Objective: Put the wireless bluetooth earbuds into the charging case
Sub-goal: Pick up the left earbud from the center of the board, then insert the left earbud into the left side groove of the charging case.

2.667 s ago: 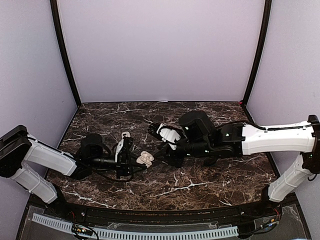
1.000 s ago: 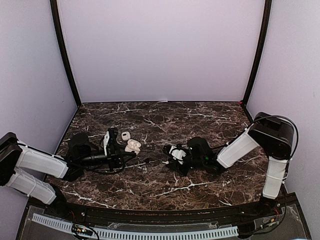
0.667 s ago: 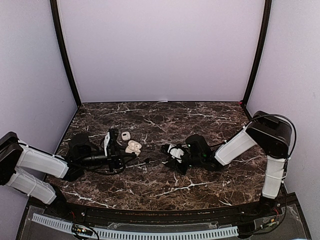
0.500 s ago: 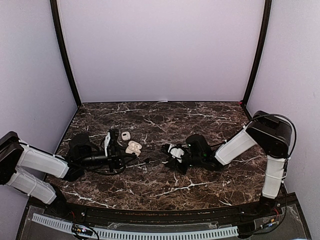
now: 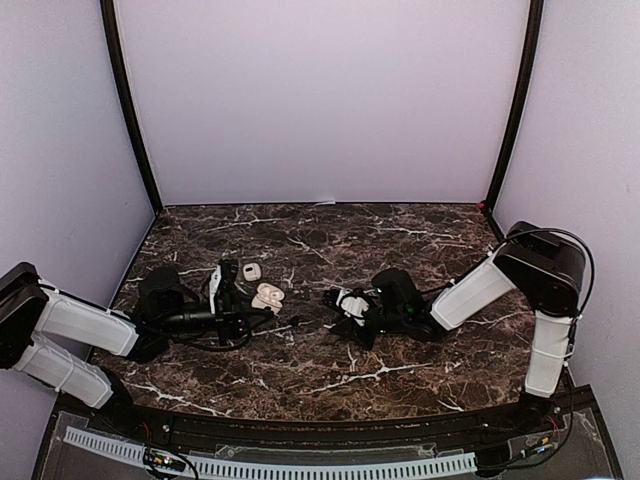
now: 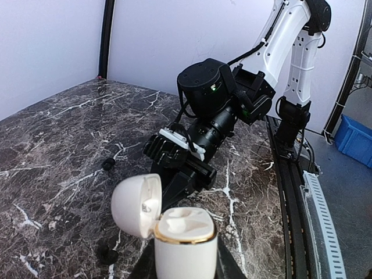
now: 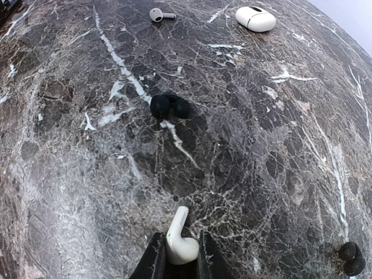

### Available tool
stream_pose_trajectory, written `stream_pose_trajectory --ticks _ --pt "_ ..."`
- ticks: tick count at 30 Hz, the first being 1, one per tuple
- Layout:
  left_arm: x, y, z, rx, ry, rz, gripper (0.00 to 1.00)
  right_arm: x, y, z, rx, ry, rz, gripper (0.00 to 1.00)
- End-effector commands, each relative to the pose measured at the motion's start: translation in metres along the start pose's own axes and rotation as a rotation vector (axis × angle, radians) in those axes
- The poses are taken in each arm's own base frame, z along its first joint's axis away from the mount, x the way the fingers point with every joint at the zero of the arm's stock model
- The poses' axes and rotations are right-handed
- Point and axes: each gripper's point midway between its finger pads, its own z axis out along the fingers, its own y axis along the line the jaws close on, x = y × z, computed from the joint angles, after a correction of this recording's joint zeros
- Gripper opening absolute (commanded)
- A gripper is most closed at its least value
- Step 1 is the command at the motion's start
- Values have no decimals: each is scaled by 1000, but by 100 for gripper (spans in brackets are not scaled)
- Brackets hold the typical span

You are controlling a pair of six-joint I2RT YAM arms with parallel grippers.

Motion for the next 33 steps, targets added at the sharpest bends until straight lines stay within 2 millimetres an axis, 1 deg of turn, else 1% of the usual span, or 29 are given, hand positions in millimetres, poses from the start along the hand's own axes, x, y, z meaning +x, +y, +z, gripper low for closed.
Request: stream_pose_trajectory --ticks 1,6,10,14,17,19,21,24,26,29,33 --pt "-6 -2 0 18 -21 26 22 8 5 -7 -23 31 26 13" --pt "-5 -5 -1 32 -25 55 22 -1 7 -13 -30 12 40 11" --pt "0 -12 -3 64 -32 89 21 -12 11 -24 -48 -10 63 11" --pt "3 -21 -6 95 -66 149 19 -26 20 -41 -87 -30 103 9" --pt "6 -26 -8 79 -94 224 16 -39 30 -57 -125 -49 155 8" --pt "7 -34 -11 80 -117 299 15 -42 38 -65 -155 -38 195 8" --pt "15 -47 -12 131 -109 370 16 -59 44 -79 -178 -64 222 7" --pt "28 -52 -5 139 -73 458 15 -78 62 -92 -231 -81 262 6" --pt "33 -54 -3 143 -57 494 15 -90 76 -98 -254 -90 271 6" --pt "37 -51 -1 118 -39 532 14 -106 97 -105 -290 -105 280 6" --pt "38 -51 0 113 -37 551 14 -121 111 -108 -307 -117 305 5"
